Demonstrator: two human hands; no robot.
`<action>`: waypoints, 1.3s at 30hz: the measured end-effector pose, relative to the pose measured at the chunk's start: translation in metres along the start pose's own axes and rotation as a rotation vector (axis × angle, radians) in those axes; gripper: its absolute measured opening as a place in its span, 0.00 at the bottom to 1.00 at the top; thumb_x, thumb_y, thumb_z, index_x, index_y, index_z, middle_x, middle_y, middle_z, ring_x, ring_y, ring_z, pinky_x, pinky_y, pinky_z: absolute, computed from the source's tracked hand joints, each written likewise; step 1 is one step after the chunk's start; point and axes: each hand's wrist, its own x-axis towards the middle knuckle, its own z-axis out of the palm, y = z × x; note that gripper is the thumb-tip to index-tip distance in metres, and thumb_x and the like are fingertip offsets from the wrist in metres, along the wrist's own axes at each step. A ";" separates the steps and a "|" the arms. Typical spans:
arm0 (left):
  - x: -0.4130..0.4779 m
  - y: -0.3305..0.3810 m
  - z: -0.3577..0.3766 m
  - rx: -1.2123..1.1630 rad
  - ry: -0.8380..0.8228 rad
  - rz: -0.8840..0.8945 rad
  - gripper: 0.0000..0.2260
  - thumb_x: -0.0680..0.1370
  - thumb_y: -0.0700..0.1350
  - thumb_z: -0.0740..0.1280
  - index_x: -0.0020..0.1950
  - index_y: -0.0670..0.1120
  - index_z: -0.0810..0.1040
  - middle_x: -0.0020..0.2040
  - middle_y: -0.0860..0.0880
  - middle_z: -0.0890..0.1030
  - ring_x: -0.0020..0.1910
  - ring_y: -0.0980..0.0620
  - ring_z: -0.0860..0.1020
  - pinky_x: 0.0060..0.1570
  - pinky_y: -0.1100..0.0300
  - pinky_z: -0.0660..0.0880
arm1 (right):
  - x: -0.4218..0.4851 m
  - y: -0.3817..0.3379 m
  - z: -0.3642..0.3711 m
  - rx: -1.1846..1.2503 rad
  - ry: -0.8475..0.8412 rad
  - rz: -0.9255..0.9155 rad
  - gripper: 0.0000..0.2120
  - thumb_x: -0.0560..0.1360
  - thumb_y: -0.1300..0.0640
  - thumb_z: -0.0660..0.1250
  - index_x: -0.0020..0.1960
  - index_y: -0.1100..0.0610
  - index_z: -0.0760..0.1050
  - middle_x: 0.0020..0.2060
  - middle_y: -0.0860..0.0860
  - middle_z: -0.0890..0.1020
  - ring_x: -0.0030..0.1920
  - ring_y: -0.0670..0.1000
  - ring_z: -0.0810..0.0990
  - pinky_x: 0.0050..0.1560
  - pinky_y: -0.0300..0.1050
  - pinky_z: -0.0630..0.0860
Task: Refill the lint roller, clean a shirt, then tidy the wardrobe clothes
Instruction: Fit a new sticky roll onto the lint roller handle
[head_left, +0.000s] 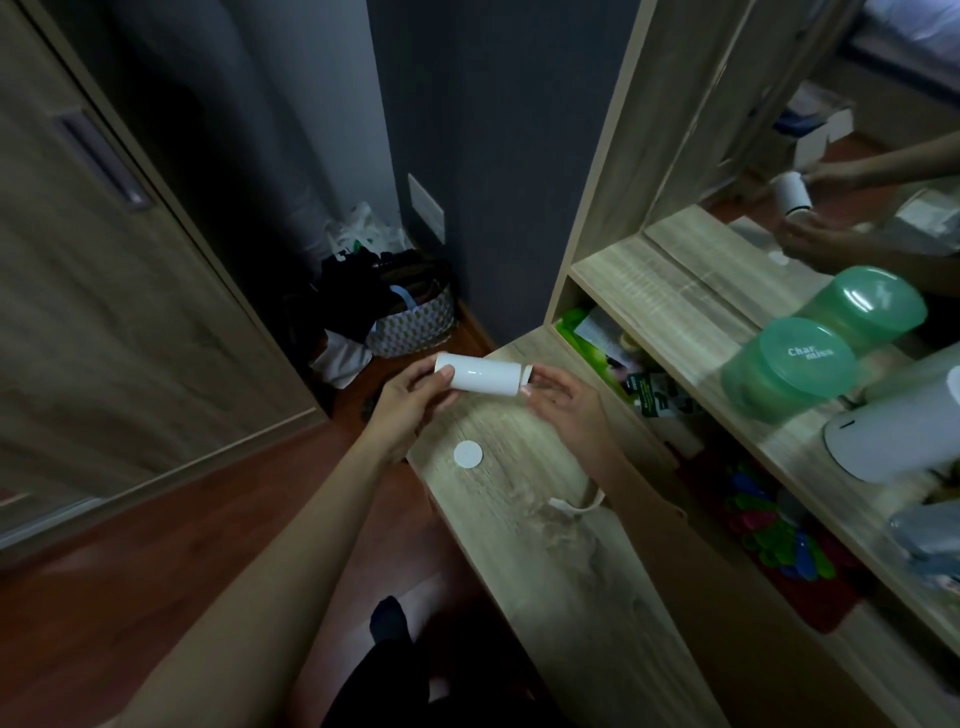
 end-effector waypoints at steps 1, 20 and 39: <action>-0.002 0.000 0.000 0.000 -0.001 0.001 0.17 0.78 0.40 0.67 0.66 0.38 0.74 0.57 0.42 0.81 0.57 0.47 0.80 0.53 0.62 0.79 | -0.001 -0.001 0.001 0.010 -0.004 0.001 0.18 0.73 0.66 0.70 0.62 0.58 0.76 0.47 0.46 0.82 0.45 0.41 0.82 0.48 0.37 0.80; -0.006 -0.002 0.007 0.006 -0.010 -0.014 0.15 0.78 0.40 0.68 0.63 0.38 0.75 0.54 0.44 0.82 0.55 0.49 0.81 0.53 0.62 0.79 | -0.007 0.000 -0.003 0.161 -0.070 0.069 0.22 0.73 0.66 0.70 0.66 0.59 0.74 0.56 0.54 0.82 0.51 0.48 0.83 0.50 0.38 0.80; -0.006 -0.061 -0.029 1.234 -0.149 0.204 0.30 0.69 0.50 0.77 0.69 0.48 0.73 0.64 0.49 0.76 0.63 0.51 0.74 0.62 0.61 0.68 | -0.008 0.016 -0.008 0.412 0.181 0.271 0.17 0.74 0.65 0.68 0.62 0.61 0.74 0.58 0.58 0.79 0.50 0.52 0.82 0.45 0.40 0.82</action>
